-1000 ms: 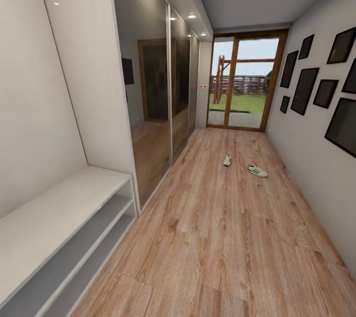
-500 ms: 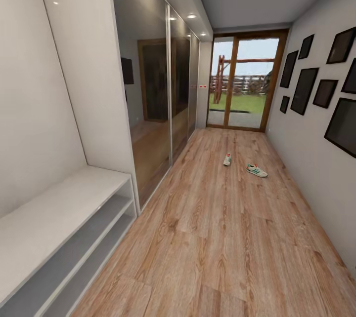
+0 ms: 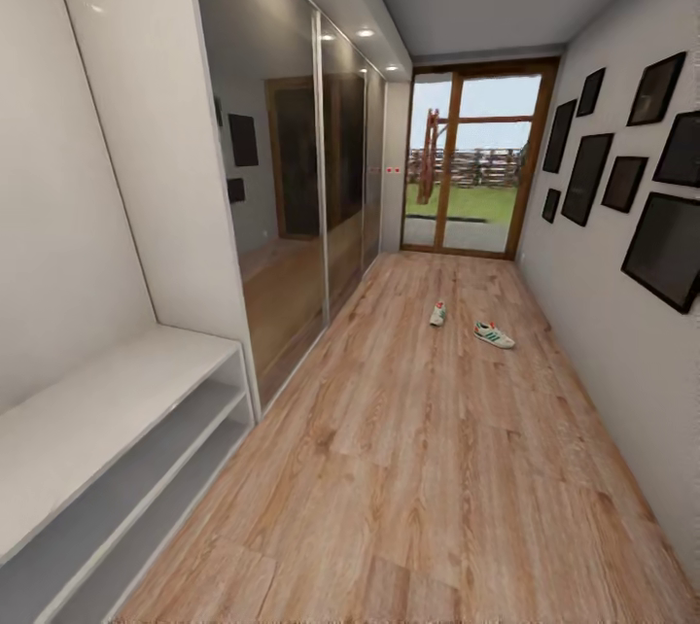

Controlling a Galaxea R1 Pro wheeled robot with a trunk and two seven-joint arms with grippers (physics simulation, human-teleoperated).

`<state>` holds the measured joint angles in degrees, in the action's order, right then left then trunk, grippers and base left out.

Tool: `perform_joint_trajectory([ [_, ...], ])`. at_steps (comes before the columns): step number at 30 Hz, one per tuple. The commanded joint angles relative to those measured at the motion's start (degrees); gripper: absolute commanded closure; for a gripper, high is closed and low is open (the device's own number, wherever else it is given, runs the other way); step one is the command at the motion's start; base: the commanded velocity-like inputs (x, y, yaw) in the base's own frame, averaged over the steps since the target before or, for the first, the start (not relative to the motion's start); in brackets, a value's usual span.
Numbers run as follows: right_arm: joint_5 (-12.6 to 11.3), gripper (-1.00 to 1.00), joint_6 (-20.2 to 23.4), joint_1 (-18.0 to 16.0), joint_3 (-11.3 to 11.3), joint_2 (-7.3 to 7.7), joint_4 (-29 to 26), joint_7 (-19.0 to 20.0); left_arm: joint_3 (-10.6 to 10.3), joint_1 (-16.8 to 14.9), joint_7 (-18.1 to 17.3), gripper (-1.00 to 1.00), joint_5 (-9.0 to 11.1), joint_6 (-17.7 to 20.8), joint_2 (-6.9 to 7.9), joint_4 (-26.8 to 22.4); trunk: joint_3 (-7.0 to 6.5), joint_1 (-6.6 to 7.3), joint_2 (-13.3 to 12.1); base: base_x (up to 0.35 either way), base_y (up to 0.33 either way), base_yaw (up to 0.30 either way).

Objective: Pick up the two gym shoes and the two sandals from the corridor floor and place them onto the hallstand (shoe rack) in the corridor, making sure they are on the rack and not on the floor. Arrange them so the two gym shoes are next to each other and the two sandals are next to each other.

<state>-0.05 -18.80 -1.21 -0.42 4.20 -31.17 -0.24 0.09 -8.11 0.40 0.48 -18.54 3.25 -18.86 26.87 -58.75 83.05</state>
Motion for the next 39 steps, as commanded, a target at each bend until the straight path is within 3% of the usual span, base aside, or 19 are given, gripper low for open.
perform_joint_trajectory([
  [1, -0.01, -1.0, -0.18, -0.03, -0.01, 0.0, 0.05, -0.02, 0.0, -0.02, 0.04, -1.0, 0.05, -0.18, 0.0, 0.03, 0.06, 0.02, 0.03, -0.158, -0.24, 0.0],
  [12, -0.03, -1.0, -0.18, -0.04, -0.01, 0.0, 0.05, -0.04, 0.0, 0.02, 0.04, -1.0, 0.05, -0.18, 0.0, 0.05, 0.06, 0.02, 0.03, -0.212, -0.212, 0.066],
  [21, 0.0, -1.0, -0.18, -0.02, -0.01, -0.05, 0.1, -0.1, 0.07, 0.03, 0.04, -1.0, 0.12, -0.18, 0.0, 0.1, 0.06, 0.02, 0.03, -0.276, -0.144, 0.248],
  [39, 0.05, -1.0, -0.18, -0.02, -0.01, -0.06, 0.3, -0.11, 0.17, 0.03, 0.12, -1.0, 0.16, -0.17, 0.0, 0.22, 0.32, 0.02, 0.03, -0.331, -0.015, 0.27],
])
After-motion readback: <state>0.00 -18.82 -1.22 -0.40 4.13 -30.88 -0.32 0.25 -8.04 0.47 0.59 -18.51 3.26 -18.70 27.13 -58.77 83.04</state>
